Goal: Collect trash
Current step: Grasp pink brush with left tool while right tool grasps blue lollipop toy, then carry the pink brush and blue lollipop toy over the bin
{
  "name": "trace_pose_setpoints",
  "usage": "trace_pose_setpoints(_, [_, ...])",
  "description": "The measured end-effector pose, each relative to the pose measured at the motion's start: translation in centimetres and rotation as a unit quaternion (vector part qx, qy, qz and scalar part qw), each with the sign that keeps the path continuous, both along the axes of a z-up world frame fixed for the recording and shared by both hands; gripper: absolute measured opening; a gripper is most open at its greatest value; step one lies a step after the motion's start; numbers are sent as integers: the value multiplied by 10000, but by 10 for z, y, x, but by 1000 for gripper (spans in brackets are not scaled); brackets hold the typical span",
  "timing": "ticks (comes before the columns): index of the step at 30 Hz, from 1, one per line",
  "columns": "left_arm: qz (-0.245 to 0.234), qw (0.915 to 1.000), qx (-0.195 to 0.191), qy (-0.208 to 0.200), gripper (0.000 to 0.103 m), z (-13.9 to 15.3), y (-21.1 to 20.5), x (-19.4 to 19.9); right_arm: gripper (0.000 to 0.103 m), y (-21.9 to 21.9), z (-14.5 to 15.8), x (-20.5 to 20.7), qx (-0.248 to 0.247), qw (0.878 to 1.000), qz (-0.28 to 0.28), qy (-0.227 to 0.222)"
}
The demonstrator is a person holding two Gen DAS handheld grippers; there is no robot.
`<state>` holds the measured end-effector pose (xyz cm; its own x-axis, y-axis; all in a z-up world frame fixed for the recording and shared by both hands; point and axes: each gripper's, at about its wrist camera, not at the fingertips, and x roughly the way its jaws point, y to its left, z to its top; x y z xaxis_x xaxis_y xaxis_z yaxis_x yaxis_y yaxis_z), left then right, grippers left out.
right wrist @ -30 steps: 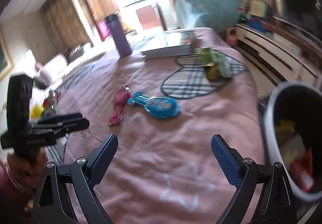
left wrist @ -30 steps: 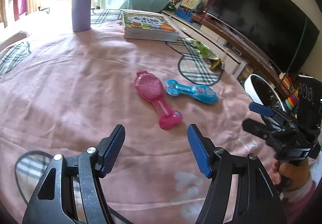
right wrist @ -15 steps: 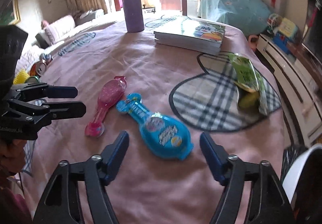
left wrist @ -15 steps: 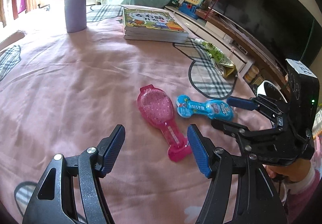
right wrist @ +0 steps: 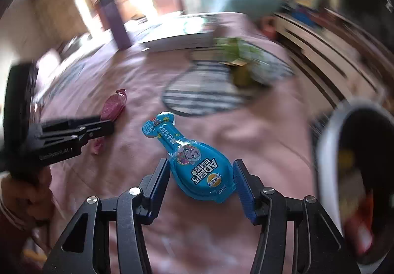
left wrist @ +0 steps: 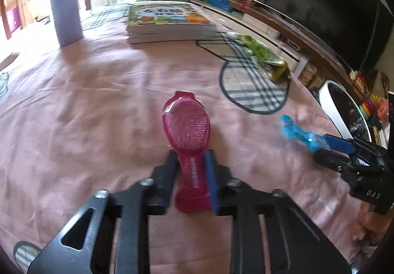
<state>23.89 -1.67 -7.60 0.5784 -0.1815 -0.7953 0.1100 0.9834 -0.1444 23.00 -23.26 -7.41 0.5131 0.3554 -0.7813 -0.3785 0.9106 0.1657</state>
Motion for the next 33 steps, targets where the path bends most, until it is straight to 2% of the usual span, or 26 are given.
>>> trace_pose_setpoints(4, [-510, 9987, -36, 11, 17, 2, -13, -15, 54, -23, 0, -20, 148, 9991, -378, 95])
trace_pose_setpoints(8, [-968, 9953, -10, 89, 17, 3, -26, -38, 55, -22, -4, -31, -6, 9996, -282, 75])
trace_pose_setpoints(10, [-981, 9951, -3, 105, 17, 3, -26, -43, 60, -18, -3, -32, -95, 9997, -190, 80])
trace_pose_setpoints(12, [-907, 9958, -5, 96, 17, 3, -25, -44, 74, -16, -1, -31, -82, 9999, -50, 53])
trace_pose_setpoints(16, [-809, 9967, -25, 80, 17, 1, -27, -43, 77, -12, 0, -34, -382, 9990, 160, -141])
trace_pose_setpoints(19, [-802, 9968, 15, 29, 17, -1, -30, -44, 72, -10, -4, -34, -471, 9985, 215, -153])
trace_pose_setpoints(20, [-798, 9968, 9, 17, 17, -1, -31, -44, 56, -10, -6, -34, -484, 9984, 212, -177])
trace_pose_setpoints(21, [-799, 9968, -22, 11, 17, -1, -31, -44, 51, -10, -7, -34, -495, 9984, 201, -191])
trace_pose_setpoints(24, [-826, 9964, -170, -18, 17, 2, -33, -50, 51, -14, -6, -38, -354, 9991, 87, -217])
trace_pose_setpoints(33, [-1101, 9934, -260, -188, 17, 17, -67, -73, 51, -52, 12, -66, 569, 9966, -494, -342])
